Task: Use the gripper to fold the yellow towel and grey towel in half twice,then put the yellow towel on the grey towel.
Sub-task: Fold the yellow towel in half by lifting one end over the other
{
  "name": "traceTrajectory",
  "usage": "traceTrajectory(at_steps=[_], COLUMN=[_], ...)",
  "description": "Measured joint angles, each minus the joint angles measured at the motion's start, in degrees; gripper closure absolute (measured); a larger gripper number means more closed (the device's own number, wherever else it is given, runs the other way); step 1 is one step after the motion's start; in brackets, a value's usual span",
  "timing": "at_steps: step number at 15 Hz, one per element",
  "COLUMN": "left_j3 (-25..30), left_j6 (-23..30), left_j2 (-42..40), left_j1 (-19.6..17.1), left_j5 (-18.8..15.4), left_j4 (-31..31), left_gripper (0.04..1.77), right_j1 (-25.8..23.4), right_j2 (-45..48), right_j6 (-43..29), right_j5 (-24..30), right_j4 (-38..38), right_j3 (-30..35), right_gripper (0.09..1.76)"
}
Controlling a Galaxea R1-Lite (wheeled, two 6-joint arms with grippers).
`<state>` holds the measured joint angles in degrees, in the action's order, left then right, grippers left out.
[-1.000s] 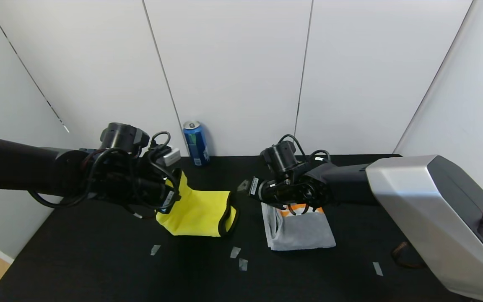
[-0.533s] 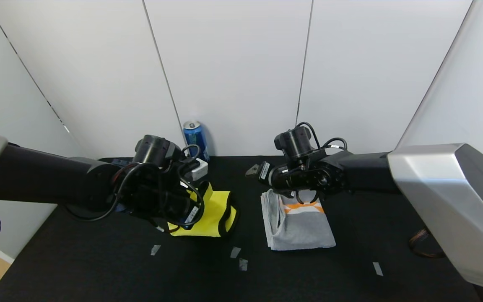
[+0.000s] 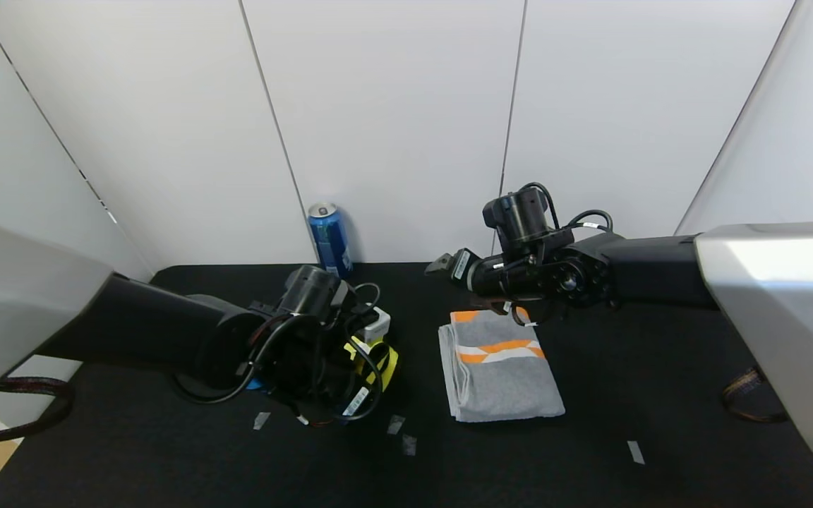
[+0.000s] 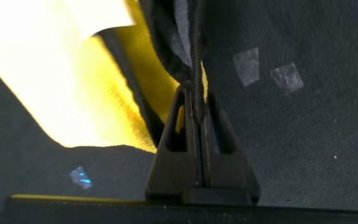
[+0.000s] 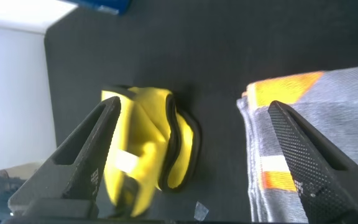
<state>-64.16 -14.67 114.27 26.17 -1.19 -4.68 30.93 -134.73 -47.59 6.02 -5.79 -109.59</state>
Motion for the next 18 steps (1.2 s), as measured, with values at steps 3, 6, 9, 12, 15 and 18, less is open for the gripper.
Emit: traceTrajectory(at_steps=[3,6,9,12,15,18], left_j3=[0.16,0.16,0.18,0.18,0.11,0.11], left_j6=[0.77,1.18,1.21,1.21,1.21,1.26], left_j2=[1.51,3.08,4.91,6.4,6.92,6.25], left_j1=[1.28,1.9,2.05,2.02,2.05,1.96], left_j5=[0.0,-0.04,0.41,0.76,0.76,0.76], left_j4=[0.04,0.99,3.54,4.89,4.95,4.84], left_gripper=[1.71,1.71,1.71,1.71,1.71,1.71], right_j1=[0.11,0.18,0.02,0.11,0.1,0.05], right_j2=[1.22,1.99,2.38,2.56,2.6,2.62], right_j6=[0.0,0.02,0.02,0.05,0.05,0.05], right_j5=[0.11,0.55,0.68,0.73,0.73,0.73], right_j4=[0.05,0.16,0.16,0.16,0.18,0.13], right_j3=[0.56,0.99,1.16,1.22,1.22,1.22], right_gripper=[0.14,0.14,0.14,0.14,0.14,0.14])
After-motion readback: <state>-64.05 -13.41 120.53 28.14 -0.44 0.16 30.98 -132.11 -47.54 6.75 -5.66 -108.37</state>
